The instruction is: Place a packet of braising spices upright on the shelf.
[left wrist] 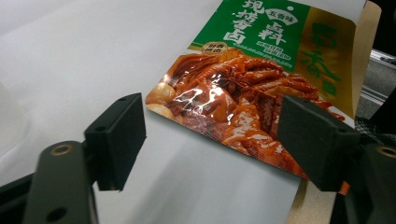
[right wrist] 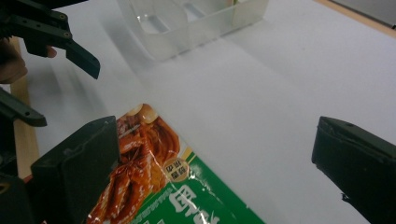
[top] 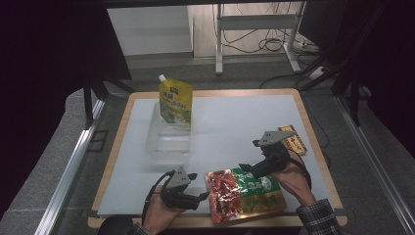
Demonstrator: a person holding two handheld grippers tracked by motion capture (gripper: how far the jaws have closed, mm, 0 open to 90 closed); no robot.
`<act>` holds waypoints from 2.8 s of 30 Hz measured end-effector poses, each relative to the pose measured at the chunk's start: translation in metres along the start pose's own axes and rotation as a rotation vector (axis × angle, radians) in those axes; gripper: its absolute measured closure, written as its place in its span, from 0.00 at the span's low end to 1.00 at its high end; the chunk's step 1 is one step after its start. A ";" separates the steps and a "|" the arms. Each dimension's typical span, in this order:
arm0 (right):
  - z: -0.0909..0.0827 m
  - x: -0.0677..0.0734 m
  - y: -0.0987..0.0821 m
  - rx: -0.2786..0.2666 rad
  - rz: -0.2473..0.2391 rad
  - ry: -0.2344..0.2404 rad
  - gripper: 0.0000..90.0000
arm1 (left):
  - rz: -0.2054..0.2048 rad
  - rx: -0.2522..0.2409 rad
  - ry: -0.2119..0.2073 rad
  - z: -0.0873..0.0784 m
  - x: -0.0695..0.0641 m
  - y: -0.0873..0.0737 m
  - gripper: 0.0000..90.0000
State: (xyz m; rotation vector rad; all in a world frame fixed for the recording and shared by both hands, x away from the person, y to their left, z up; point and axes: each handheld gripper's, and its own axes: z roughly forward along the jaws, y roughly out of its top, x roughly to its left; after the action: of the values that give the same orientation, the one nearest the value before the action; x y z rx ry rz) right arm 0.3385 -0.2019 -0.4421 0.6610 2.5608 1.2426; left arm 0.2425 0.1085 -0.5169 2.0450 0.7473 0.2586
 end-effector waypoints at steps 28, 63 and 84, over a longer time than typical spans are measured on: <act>-0.028 0.000 -0.058 0.010 0.098 -0.046 0.02 | 0.035 0.051 -0.070 0.010 0.002 -0.001 1.00; -0.019 -0.008 -0.102 0.186 0.252 0.066 0.05 | 0.068 0.137 -0.080 0.045 -0.005 -0.003 1.00; -0.023 -0.007 -0.093 0.165 0.291 0.103 0.71 | 0.021 0.134 -0.115 0.045 0.000 -0.003 1.00</act>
State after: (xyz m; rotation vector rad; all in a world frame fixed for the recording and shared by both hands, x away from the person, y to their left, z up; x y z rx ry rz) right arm 0.3079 -0.2719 -0.5011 1.0627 2.7474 1.1814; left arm 0.2621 0.0785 -0.5448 2.1746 0.6883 0.1040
